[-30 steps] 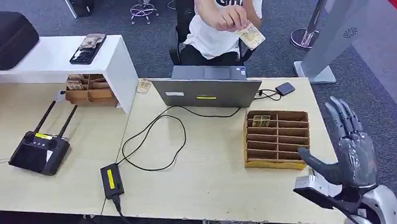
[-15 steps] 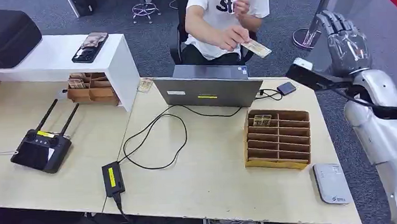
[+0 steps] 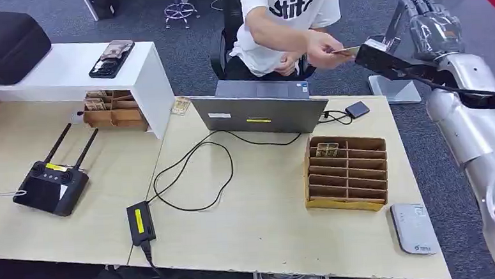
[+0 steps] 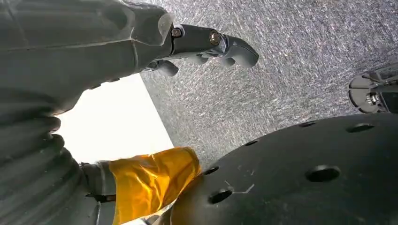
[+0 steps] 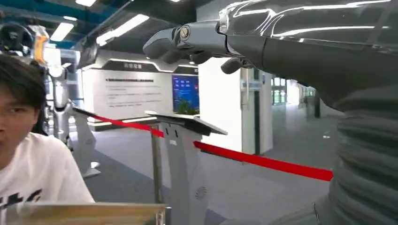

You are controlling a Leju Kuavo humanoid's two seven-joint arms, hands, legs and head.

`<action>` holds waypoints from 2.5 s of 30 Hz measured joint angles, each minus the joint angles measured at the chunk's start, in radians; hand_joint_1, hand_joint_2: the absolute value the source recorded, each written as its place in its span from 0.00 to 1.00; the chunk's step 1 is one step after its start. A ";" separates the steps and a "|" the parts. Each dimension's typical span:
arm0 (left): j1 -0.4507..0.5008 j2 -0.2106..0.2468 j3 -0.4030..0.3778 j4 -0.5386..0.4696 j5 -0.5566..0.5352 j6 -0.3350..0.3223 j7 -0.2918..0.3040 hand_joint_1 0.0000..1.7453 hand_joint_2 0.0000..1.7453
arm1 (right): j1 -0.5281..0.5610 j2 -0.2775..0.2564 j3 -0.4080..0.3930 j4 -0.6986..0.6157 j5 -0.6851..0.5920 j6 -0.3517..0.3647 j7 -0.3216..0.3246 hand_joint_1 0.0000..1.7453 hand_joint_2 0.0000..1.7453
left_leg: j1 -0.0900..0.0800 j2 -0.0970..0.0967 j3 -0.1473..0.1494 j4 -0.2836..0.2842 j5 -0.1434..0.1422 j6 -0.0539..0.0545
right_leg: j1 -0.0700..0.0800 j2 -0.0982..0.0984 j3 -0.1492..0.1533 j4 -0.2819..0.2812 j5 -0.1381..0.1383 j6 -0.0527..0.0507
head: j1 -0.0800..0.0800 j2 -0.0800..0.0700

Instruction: Pass the card to the sensor for recognition and then transmit it.

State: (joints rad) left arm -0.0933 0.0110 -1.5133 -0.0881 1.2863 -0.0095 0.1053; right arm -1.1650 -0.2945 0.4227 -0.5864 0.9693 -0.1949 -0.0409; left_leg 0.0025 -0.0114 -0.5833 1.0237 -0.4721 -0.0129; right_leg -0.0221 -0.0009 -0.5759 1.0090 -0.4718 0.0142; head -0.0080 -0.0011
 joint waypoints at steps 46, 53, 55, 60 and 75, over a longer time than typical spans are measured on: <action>-0.003 -0.004 -0.005 -0.001 0.001 0.013 0.012 0.00 1.00 | -0.029 0.099 -0.059 0.126 -0.124 0.059 -0.082 1.00 1.00 | 0.000 0.000 -0.001 0.000 0.000 0.000 | 0.000 0.000 -0.001 0.000 0.000 0.000 | 0.000 0.000; -0.003 -0.005 -0.005 -0.001 0.001 0.014 0.014 0.00 1.00 | -0.029 0.113 -0.058 0.103 -0.116 0.067 -0.070 1.00 1.00 | 0.000 0.000 -0.001 0.000 0.000 0.000 | 0.000 0.000 -0.002 0.000 0.000 0.000 | 0.000 0.000; -0.003 -0.006 -0.005 -0.001 0.001 0.016 0.014 0.00 1.00 | -0.029 0.115 -0.058 0.102 -0.109 0.069 -0.068 1.00 1.00 | 0.000 0.000 -0.001 0.000 0.000 0.000 | 0.000 0.000 -0.002 0.000 0.000 0.000 | 0.000 0.000; -0.003 -0.006 -0.005 -0.001 0.005 0.016 0.014 0.00 1.00 | -0.029 0.115 -0.057 0.102 -0.097 0.056 -0.071 1.00 1.00 | 0.000 0.000 -0.001 0.000 0.000 0.000 | 0.000 0.000 -0.002 0.000 0.000 0.000 | 0.000 0.000; 0.002 -0.009 -0.005 -0.001 0.026 0.026 0.004 0.00 1.00 | 0.085 0.048 -0.067 -0.056 -0.108 -0.073 -0.134 1.00 1.00 | 0.000 0.001 -0.001 0.000 0.000 0.000 | 0.000 0.002 -0.003 0.000 0.000 0.000 | 0.000 0.000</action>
State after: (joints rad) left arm -0.0912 0.0023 -1.5187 -0.0893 1.3123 0.0168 0.1091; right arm -1.0796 -0.2468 0.3555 -0.6424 0.8617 -0.2678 -0.1751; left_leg 0.0022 -0.0106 -0.5844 1.0242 -0.4722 -0.0129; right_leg -0.0224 0.0009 -0.5785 1.0088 -0.4716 0.0143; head -0.0084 -0.0015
